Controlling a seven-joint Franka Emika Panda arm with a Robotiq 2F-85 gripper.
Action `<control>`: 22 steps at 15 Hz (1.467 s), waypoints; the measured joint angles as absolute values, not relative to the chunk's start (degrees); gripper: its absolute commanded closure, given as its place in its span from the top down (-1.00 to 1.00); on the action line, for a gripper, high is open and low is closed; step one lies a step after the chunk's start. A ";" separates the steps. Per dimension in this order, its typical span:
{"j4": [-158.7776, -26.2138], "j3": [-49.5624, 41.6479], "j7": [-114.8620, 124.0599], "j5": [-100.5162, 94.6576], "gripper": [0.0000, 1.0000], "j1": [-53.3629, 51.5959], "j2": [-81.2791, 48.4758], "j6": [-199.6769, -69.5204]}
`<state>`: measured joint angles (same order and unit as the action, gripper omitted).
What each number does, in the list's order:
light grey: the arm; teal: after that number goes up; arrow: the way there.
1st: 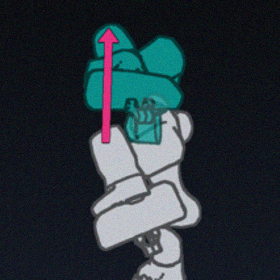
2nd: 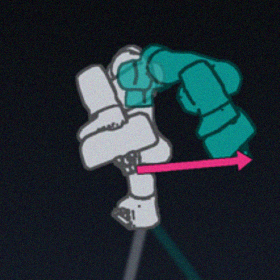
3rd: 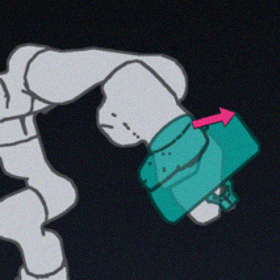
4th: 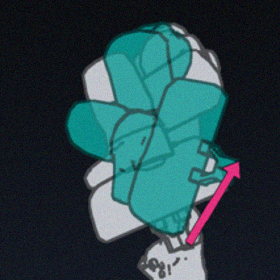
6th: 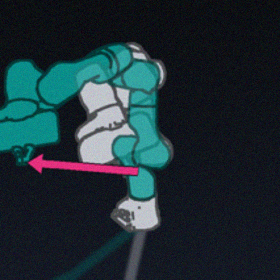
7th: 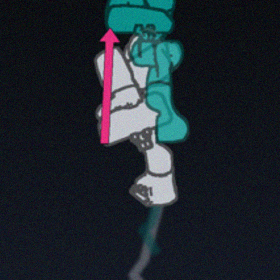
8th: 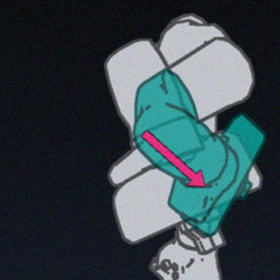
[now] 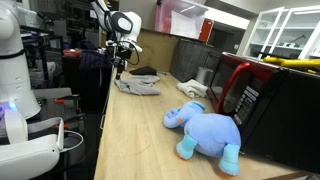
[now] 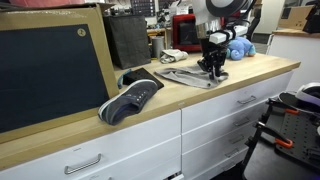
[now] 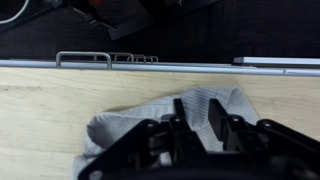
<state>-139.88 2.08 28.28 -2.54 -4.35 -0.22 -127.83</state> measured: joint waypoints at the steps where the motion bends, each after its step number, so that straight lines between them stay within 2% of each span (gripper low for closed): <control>1: -139.80 2.52 28.29 -1.93 0.44 -4.37 0.73 -127.81; 5: -138.77 2.12 27.40 -2.61 0.98 -3.19 3.53 -127.97; 17: -137.88 0.79 27.36 -19.91 1.00 0.28 -2.24 -139.37; 18: -137.85 0.79 27.36 -20.16 0.98 0.23 -2.95 -139.42; 19: -137.84 0.79 27.36 -20.21 0.48 0.17 -3.59 -139.42; 21: -137.80 0.76 27.36 -20.29 0.44 0.08 -4.65 -139.42; 22: -137.78 0.72 27.36 -20.34 0.31 0.03 -5.03 -139.42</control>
